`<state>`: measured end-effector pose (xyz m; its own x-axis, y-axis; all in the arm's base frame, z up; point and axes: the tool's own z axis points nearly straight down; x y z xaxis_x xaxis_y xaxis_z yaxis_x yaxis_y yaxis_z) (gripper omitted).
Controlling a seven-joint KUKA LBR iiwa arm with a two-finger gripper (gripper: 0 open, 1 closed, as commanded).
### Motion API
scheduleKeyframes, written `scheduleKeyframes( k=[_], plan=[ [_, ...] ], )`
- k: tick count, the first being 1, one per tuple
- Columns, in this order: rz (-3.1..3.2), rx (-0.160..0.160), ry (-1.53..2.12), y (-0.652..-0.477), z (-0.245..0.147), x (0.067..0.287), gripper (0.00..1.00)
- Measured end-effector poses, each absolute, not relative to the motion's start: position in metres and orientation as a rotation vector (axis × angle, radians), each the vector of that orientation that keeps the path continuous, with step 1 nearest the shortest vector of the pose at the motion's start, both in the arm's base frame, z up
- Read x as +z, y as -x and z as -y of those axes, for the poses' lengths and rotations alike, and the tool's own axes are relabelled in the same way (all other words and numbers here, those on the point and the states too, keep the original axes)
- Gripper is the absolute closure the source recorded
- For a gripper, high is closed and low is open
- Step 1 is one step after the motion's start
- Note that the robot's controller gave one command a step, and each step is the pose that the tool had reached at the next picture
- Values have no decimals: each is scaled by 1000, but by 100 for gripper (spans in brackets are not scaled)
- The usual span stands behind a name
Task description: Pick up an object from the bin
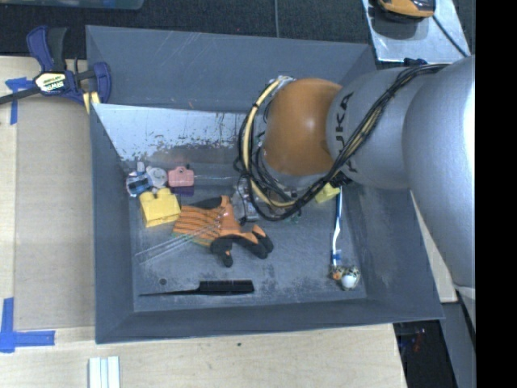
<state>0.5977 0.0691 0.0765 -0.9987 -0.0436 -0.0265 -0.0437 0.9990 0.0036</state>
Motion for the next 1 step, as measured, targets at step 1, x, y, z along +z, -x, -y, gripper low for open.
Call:
scheduleKeyframes(
  k=[1],
  plan=[
    [-3113,7,68,-598,-69,82,100]
  ],
)
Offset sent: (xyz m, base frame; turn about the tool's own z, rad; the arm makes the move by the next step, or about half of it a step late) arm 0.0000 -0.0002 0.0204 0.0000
